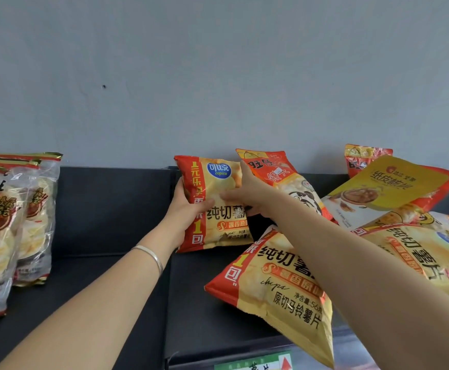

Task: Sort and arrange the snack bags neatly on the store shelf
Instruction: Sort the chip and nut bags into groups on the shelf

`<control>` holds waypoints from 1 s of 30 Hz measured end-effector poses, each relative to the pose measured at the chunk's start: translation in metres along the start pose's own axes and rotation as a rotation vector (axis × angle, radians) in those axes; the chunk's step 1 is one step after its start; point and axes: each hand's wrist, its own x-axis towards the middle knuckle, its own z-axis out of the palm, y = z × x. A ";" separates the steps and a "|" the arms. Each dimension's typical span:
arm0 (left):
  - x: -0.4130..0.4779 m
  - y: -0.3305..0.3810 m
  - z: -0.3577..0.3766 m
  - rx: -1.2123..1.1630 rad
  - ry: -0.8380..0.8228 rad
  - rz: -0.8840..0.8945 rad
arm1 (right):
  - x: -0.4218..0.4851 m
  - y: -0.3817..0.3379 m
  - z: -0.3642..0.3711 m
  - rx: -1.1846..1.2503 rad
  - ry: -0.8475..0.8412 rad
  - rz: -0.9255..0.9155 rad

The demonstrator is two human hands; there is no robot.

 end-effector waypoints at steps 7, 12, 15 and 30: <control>0.001 -0.017 0.002 0.147 0.047 0.146 | 0.009 0.010 0.011 -0.080 0.014 -0.051; 0.005 -0.019 0.002 0.162 0.100 0.210 | 0.012 0.007 0.010 -0.098 0.036 -0.094; 0.006 -0.020 0.001 0.208 0.097 0.197 | 0.008 0.008 0.009 -0.156 -0.013 -0.094; -0.034 0.021 0.034 0.604 0.257 0.568 | -0.016 0.023 -0.028 -0.574 0.254 -0.321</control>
